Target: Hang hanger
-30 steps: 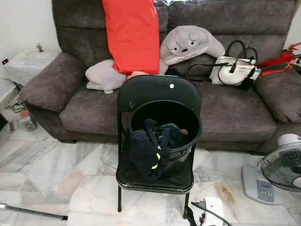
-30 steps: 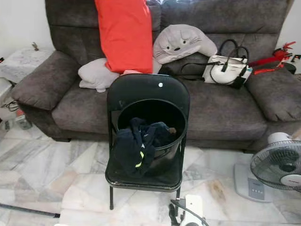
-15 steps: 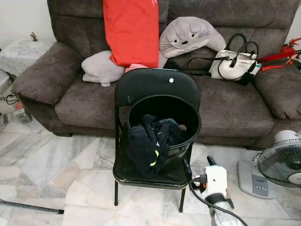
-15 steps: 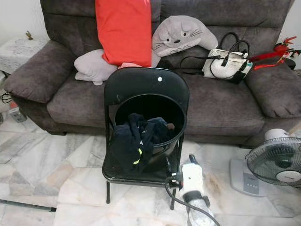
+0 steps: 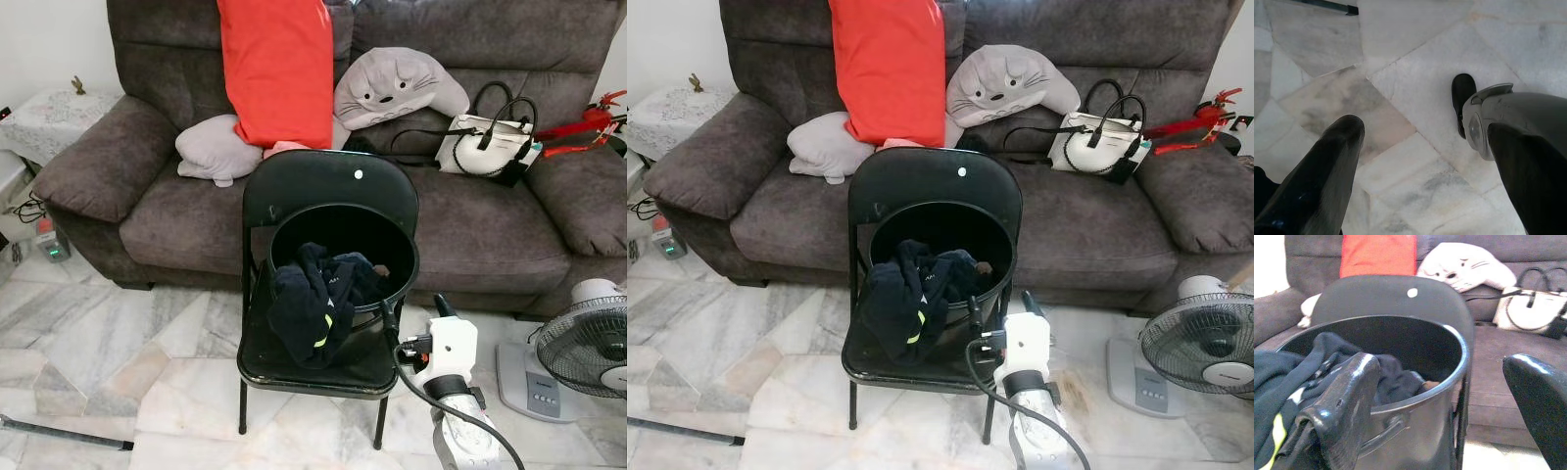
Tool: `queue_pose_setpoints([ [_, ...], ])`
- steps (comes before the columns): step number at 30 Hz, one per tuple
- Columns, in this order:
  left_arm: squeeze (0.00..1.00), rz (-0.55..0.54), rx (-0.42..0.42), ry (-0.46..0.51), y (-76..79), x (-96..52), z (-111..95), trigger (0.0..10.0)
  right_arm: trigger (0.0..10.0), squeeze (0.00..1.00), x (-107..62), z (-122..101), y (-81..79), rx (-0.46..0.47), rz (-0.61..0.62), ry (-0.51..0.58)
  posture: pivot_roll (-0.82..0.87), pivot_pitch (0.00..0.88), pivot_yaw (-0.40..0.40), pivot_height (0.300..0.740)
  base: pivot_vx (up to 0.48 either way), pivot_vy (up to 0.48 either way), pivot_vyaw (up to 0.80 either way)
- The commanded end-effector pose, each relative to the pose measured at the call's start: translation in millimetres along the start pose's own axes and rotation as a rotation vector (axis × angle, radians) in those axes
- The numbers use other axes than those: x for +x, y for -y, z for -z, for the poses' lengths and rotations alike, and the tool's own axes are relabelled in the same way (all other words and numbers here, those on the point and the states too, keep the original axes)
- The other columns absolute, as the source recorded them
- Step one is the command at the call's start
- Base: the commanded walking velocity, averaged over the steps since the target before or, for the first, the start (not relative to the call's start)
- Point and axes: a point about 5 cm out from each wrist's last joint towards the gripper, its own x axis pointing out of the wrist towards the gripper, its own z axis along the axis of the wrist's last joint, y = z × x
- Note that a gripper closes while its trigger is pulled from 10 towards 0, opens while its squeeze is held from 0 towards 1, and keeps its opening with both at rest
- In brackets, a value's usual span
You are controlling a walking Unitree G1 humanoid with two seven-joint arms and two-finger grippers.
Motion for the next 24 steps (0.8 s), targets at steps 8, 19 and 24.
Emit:
queue_pose_setpoints([
  [8, 0.0, 0.024, -0.026, 0.006, 7.8, 0.9, -5.2, 10.0, 10.0, 0.0, 9.6, -11.7, 3.4, 0.007, 0.018, 0.02, -0.08, 0.014, 0.0, 0.74, 0.0, 0.212, 0.0],
  [19, 0.0, 0.064, -0.038, 0.031, 29.0, 1.5, -16.2, 10.0, 10.0, 0.0, 13.3, -12.4, 7.2, 0.014, 0.04, 0.015, -0.08, 0.024, 0.002, 0.74, 0.0, 0.0, 0.0],
  [24, 0.0, 0.07, -0.033, 0.03, 25.0, 1.6, -15.0, 10.0, 10.0, 0.0, 13.1, -11.2, 6.8, 0.016, 0.04, 0.009, -0.07, 0.037, 0.002, 0.74, 0.0, 0.0, 0.0],
])
